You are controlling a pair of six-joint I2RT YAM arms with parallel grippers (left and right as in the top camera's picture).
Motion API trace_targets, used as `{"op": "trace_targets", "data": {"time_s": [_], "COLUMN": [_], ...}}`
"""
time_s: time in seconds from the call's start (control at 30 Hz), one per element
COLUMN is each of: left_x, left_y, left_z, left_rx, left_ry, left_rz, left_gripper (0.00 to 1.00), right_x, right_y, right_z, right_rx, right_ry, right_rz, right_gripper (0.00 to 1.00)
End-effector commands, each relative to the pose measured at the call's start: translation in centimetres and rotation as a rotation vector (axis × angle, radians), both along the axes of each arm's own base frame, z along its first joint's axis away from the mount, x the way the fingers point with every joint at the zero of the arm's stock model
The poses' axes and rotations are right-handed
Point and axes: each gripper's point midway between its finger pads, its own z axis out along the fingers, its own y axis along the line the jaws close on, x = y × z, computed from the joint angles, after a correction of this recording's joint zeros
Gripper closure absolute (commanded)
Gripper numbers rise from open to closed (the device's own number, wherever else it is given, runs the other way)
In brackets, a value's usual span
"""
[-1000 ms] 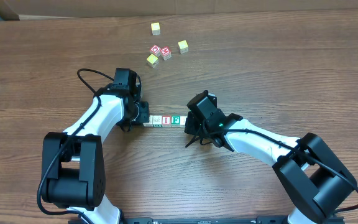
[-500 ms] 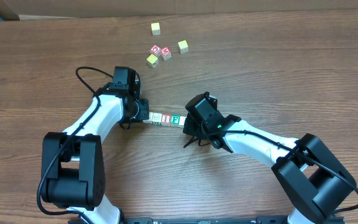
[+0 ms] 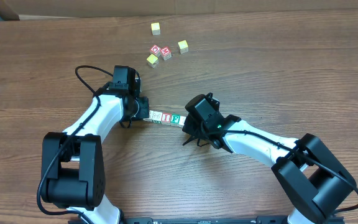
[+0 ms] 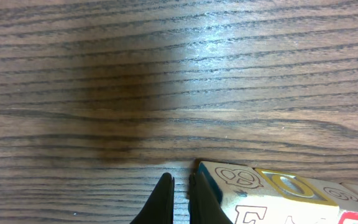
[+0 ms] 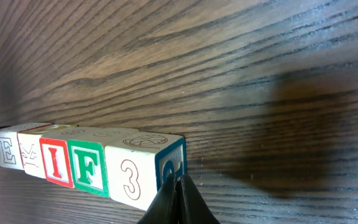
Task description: Flip 5 blocks
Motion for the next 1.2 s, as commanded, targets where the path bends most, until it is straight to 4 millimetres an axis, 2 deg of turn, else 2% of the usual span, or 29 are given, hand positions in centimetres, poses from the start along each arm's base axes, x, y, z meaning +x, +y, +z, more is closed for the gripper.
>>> {"op": "trace_targets", "data": {"time_s": [0.0, 0.4, 1.17], "left_x": [-0.5, -0.7, 0.7], "left_y": [-1.1, -1.2, -1.3], "left_z": [-0.3, -0.4, 0.0], "left_rx": [-0.041, -0.045, -0.045], "left_ry": [0.014, 0.020, -0.036], "left_rz": [-0.042, -0.044, -0.044], "left_gripper": [0.96, 0.96, 0.96], "right_x": [-0.7, -0.9, -1.8], "right_y": [1.9, 2.3, 3.2], "right_z": [0.5, 0.6, 0.6], "right_rx": [0.060, 0.064, 0.101], "right_ry": [0.029, 0.024, 0.067], "right_rz": [0.001, 0.007, -0.052], "right_gripper": [0.96, 0.96, 0.96]}}
